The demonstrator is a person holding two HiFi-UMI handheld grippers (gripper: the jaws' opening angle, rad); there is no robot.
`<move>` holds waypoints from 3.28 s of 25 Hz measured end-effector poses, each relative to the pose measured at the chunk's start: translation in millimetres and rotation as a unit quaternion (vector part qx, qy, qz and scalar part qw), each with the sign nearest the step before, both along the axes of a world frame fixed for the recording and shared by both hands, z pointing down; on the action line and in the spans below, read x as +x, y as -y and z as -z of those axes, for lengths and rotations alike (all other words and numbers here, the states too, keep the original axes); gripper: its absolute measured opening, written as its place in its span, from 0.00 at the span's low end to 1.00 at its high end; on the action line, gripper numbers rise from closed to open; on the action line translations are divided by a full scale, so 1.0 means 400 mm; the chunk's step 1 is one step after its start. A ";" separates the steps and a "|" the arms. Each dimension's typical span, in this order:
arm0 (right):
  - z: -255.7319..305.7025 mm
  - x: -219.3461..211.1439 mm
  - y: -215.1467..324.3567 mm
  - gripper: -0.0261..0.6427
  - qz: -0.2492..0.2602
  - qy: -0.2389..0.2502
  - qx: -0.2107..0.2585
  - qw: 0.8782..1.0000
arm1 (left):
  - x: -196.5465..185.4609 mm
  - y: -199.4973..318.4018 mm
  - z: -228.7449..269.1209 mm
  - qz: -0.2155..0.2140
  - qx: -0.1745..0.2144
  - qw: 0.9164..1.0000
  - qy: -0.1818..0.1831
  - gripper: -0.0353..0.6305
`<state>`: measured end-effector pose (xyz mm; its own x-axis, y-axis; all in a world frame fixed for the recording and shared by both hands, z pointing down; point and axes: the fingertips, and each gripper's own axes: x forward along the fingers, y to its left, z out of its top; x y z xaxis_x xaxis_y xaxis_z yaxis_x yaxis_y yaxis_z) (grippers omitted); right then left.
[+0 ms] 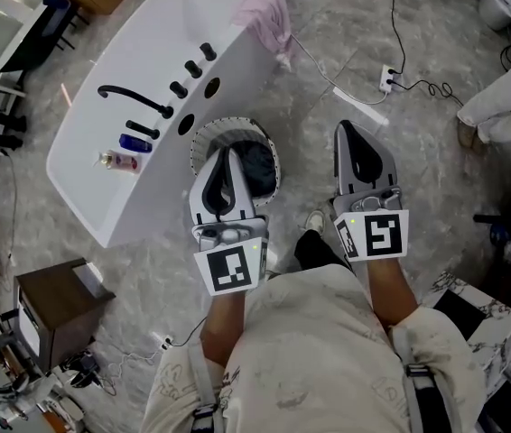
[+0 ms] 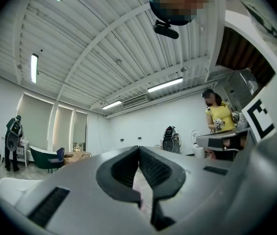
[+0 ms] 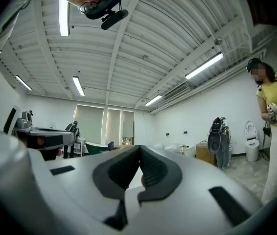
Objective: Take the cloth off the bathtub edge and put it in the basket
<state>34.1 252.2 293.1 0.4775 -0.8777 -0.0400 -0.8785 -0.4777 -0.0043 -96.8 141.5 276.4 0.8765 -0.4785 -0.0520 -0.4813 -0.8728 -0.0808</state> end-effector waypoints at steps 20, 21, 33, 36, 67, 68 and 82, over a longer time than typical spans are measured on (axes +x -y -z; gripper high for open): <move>-0.020 0.276 0.086 0.02 0.012 -0.005 -0.003 1.000 | 0.242 0.088 -0.047 0.025 -0.012 1.000 0.001 0.06; -0.024 0.286 0.098 0.02 0.011 -0.006 -0.004 1.000 | 0.254 0.101 -0.055 0.024 -0.014 1.000 -0.001 0.06; 0.003 0.456 0.344 0.02 0.026 -0.038 -0.022 0.999 | 0.423 0.341 -0.073 0.035 -0.029 0.999 -0.023 0.06; -0.002 0.480 0.443 0.02 0.040 -0.040 -0.030 0.998 | 0.443 0.424 -0.084 0.044 -0.033 0.998 -0.019 0.06; -0.259 0.866 1.091 0.02 0.124 0.033 -0.084 0.988 | 0.834 0.974 -0.241 0.103 -0.053 0.993 0.011 0.06; -0.276 0.890 1.111 0.02 0.125 0.037 -0.089 0.987 | 0.858 0.990 -0.253 0.103 -0.054 0.993 0.015 0.06; -0.578 1.127 1.303 0.03 0.126 0.092 -0.190 0.969 | 1.081 1.164 -0.445 0.114 -0.101 0.988 0.036 0.06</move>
